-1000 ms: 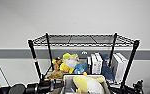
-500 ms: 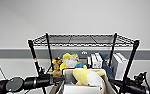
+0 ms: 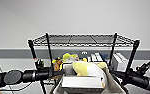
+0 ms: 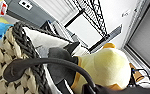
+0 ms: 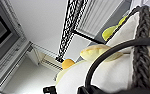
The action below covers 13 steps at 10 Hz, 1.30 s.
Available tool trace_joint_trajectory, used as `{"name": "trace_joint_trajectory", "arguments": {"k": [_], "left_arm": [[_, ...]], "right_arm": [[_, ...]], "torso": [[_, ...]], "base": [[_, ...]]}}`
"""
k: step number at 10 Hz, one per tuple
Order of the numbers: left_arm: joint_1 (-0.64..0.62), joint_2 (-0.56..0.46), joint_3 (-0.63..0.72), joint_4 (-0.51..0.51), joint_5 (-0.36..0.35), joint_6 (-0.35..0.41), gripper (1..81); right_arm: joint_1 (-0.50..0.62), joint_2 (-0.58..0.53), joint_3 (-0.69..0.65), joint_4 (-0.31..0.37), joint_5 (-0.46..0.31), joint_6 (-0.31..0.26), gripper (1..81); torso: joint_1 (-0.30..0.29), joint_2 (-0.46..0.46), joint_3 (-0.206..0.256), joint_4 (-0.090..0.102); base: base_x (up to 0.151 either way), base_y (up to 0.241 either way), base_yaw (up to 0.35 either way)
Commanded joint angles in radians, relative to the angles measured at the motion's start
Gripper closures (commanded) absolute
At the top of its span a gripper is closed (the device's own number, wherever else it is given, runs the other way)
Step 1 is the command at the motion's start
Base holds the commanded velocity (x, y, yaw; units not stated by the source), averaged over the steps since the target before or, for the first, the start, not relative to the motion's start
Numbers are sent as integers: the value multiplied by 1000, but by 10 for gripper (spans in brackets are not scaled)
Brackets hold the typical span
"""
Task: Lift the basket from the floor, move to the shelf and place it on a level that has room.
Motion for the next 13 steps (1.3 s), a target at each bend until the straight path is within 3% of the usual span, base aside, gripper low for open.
{"name": "trace_joint_trajectory", "arguments": {"k": [1, 7, 13], "left_arm": [[-206, 0, 124, -15, -8, -37, 811], [-372, -12, 118, -18, -3, -146, 811], [-579, 23, 30, -18, 67, -298, 811]], "right_arm": [[195, -31, 121, 41, -15, 6, 811], [360, -58, 114, 150, -54, 6, 811], [540, -24, 57, 279, -120, 6, 811]], "torso": [[0, 0, 0, 0], [0, 0, 0, 0], [0, 0, 0, 0]], "base": [[0, 0, 0], [0, 0, 0], [0, 0, 0]]}}
